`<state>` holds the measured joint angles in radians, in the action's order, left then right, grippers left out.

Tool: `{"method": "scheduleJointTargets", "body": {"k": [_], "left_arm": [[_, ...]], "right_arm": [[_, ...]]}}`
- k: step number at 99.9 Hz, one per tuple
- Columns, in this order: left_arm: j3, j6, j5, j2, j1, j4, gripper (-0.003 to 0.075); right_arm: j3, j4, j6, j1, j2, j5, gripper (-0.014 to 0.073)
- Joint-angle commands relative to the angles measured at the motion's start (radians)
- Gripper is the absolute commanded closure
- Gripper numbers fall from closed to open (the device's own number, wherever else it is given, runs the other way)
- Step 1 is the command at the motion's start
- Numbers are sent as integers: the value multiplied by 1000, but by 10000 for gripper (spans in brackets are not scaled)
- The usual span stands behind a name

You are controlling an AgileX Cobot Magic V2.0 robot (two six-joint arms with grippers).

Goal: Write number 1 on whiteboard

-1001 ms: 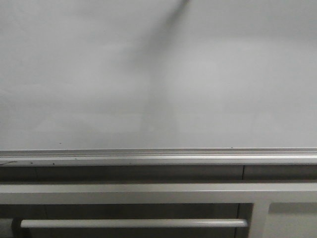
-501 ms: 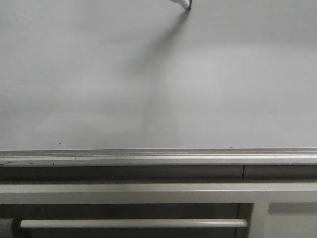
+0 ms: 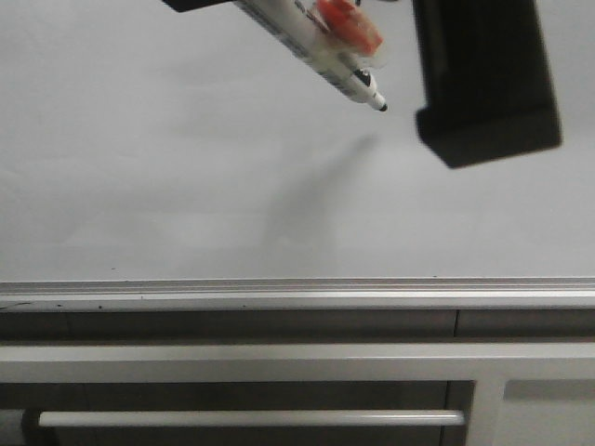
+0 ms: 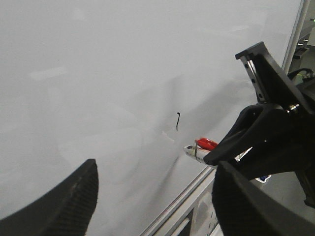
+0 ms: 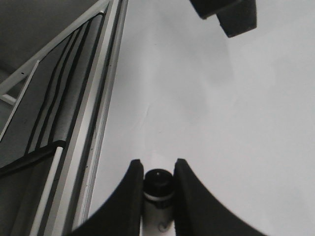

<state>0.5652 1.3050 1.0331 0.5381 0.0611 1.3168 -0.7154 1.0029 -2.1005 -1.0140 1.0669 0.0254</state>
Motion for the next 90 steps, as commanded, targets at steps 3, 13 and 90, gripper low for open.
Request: {"method": "scheduleJointTargets", "body": {"k": [3, 13, 90], "left_arm": [[33, -3, -3, 3, 3, 68, 262], [33, -3, -3, 3, 3, 68, 262], [33, -3, 7, 3, 3, 68, 265]], "right_arm": [[-25, 14, -5, 6, -9, -48, 647], [-29, 14, -5, 6, -12, -42, 647], [-151, 299, -5, -49, -333, -153, 647]]}}
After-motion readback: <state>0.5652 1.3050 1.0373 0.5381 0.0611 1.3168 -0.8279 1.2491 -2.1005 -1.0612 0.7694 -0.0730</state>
